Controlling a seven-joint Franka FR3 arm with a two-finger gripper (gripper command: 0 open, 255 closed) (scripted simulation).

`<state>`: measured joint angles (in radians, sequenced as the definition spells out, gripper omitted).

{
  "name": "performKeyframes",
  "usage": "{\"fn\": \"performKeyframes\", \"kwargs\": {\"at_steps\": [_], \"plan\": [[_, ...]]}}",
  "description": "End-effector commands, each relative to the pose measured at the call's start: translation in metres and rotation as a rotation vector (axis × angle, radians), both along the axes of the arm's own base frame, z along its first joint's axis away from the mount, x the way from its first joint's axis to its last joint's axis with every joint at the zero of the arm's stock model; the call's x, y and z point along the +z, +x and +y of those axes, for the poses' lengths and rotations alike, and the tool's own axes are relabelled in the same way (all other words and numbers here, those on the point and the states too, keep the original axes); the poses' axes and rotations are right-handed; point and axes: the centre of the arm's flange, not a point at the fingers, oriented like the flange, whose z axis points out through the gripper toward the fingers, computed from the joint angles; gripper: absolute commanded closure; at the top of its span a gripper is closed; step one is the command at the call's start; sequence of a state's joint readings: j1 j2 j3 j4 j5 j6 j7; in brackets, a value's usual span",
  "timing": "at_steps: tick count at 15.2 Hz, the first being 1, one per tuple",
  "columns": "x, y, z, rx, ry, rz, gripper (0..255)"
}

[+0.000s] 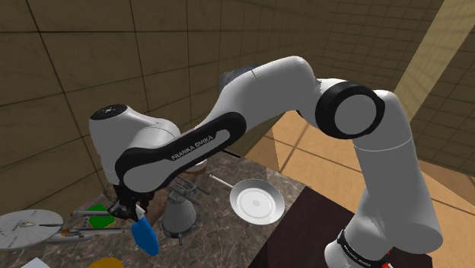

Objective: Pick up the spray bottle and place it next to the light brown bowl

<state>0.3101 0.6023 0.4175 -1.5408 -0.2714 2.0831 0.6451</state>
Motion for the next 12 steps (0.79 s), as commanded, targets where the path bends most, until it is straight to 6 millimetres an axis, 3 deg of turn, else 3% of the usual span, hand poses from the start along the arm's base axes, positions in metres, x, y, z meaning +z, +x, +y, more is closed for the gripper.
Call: {"fn": "performKeyframes", "kwargs": {"at_steps": [1,12], "plan": [[0.011,-0.001,0.000,0.000,0.000,0.000,255],[0.069,-0.001,0.000,0.000,0.000,0.000,255]]}}
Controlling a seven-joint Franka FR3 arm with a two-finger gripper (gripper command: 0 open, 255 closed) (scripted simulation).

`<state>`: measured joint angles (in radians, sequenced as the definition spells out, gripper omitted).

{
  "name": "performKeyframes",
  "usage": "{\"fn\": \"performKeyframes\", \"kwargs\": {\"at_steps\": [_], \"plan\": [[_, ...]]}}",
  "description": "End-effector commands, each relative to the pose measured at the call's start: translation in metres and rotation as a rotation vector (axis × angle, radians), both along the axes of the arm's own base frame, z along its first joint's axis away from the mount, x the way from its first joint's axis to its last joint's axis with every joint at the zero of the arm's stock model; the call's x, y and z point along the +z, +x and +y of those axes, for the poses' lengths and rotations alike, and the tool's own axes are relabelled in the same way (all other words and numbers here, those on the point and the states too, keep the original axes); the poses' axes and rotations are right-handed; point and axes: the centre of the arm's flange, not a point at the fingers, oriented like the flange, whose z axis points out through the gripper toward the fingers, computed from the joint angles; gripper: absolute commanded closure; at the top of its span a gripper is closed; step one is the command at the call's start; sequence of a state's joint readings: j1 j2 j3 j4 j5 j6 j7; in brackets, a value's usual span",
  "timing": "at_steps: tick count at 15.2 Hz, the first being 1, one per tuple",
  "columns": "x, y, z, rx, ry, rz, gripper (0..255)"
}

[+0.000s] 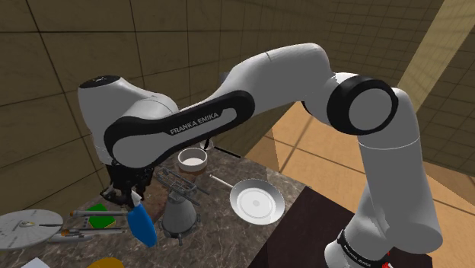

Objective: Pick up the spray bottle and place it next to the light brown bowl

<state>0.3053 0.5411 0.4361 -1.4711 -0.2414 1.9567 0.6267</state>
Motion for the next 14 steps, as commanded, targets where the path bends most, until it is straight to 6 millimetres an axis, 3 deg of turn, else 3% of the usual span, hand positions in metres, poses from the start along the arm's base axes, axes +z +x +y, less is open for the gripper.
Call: {"fn": "performKeyframes", "kwargs": {"at_steps": [1,14], "plan": [[0.011,0.000,0.000,0.000,0.000,0.000,255],[0.080,0.000,0.000,0.000,0.000,0.000,255]]}}
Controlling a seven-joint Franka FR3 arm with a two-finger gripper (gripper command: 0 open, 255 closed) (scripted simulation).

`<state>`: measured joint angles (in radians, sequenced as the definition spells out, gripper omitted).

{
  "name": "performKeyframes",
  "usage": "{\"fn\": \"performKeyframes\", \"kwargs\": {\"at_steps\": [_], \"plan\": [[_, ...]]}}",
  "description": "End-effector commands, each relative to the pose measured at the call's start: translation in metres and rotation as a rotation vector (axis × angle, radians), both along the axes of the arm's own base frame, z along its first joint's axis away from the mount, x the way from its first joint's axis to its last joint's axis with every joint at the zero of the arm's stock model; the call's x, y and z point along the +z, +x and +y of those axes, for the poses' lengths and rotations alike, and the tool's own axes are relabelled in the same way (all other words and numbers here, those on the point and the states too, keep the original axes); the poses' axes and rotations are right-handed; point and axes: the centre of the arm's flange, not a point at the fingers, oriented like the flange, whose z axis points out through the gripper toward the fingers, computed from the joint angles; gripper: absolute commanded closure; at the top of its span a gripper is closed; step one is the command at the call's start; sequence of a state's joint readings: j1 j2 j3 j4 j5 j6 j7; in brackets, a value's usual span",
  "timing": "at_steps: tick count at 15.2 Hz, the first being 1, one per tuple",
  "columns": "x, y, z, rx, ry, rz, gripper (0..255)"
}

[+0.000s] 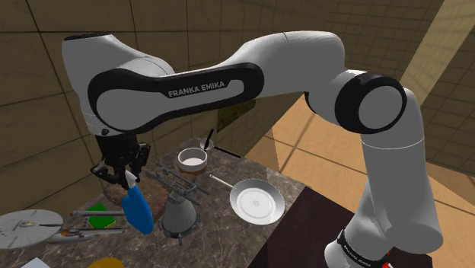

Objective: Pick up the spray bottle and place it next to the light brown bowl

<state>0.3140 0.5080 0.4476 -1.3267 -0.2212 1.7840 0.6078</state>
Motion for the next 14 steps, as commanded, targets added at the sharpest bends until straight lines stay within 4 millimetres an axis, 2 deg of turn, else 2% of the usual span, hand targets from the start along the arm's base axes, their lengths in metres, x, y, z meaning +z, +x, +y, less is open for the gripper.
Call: {"fn": "performKeyframes", "kwargs": {"at_steps": [1,14], "plan": [[0.010,-0.001,0.001,0.000,0.000,0.000,255],[0.078,-0.001,0.001,0.000,0.000,0.000,255]]}}
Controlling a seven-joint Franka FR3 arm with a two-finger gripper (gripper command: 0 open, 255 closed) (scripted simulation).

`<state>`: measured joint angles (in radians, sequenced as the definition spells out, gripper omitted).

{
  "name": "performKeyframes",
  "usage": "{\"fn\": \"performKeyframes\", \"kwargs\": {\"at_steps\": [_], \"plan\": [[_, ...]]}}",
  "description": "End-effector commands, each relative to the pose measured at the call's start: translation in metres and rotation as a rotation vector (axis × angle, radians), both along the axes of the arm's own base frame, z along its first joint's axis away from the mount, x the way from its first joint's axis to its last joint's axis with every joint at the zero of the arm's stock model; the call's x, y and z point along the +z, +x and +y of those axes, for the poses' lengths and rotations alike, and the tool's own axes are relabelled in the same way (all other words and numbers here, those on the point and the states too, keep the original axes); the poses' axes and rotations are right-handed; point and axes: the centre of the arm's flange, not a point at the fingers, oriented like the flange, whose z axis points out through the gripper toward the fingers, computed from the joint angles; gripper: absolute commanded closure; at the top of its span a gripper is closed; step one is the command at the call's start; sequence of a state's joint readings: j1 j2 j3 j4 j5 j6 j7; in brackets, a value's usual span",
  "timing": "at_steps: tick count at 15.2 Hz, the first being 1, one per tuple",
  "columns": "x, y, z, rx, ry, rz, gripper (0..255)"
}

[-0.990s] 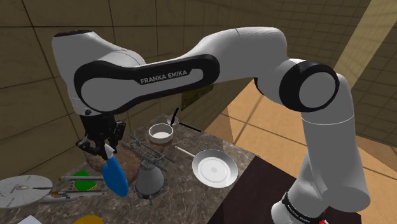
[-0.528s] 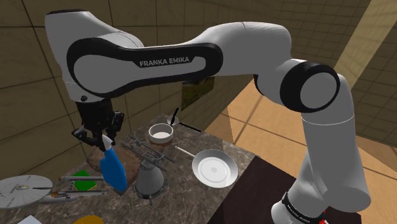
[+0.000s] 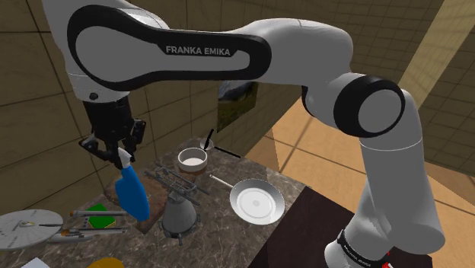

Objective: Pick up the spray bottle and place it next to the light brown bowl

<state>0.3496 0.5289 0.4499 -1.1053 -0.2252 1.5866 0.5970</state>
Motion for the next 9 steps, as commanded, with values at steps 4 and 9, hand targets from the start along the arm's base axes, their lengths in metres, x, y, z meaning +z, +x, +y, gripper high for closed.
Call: {"fn": "performKeyframes", "kwargs": {"at_steps": [4,9], "plan": [[0.027,0.000,0.000,0.000,0.000,0.000,255],[0.036,0.015,-0.037,0.000,0.000,0.000,255]]}}
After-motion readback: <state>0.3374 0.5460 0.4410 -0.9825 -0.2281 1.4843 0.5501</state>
